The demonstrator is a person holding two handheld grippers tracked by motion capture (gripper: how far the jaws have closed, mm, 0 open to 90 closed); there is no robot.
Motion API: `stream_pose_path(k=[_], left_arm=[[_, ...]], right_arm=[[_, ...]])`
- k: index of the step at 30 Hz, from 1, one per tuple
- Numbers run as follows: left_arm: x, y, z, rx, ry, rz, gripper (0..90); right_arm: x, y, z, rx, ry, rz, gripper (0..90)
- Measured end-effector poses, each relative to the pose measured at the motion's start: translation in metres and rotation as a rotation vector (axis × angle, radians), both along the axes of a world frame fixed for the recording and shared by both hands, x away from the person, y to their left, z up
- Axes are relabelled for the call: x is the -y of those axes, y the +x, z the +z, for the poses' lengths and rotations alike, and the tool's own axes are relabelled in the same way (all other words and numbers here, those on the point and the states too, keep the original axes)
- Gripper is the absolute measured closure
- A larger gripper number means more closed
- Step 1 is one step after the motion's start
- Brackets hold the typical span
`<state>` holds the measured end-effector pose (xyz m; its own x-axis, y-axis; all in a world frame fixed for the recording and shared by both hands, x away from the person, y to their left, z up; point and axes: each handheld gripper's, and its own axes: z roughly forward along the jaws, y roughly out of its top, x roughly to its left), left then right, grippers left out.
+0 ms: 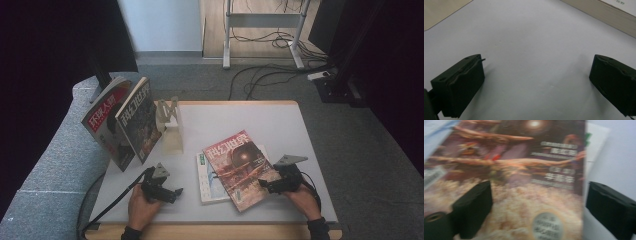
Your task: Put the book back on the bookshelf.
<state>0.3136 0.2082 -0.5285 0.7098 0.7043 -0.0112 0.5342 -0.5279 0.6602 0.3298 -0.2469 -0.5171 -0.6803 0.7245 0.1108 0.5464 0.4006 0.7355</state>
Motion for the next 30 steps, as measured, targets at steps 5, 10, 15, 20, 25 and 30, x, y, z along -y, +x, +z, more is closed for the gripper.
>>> stream_pose_path(k=[5,10,15,20,25,30], left_arm=[[0.000,0.000,0.000,0.000,0.000,0.000,0.0],[0.000,0.000,0.000,0.000,0.000,0.000,0.0],[0.000,0.000,0.000,0.000,0.000,0.000,0.0],[0.000,0.000,0.000,0.000,0.001,0.000,0.0],[0.000,0.000,0.000,0.000,0.000,0.000,0.0],[0.000,0.000,0.000,-0.001,0.000,0.000,0.0]], right_arm=[[-0.001,-0.004,0.000,0.010,-0.001,-0.021,9.0],[-0.005,-0.009,0.000,0.001,-0.012,-0.012,6.7],[-0.011,-0.015,0.002,0.010,-0.035,-0.006,5.3],[-0.016,-0.021,0.004,0.010,-0.062,0.020,4.5],[-0.019,-0.027,0.004,0.004,-0.062,0.050,4.2],[-0.023,-0.034,0.005,-0.008,-0.074,0.081,4.2]])
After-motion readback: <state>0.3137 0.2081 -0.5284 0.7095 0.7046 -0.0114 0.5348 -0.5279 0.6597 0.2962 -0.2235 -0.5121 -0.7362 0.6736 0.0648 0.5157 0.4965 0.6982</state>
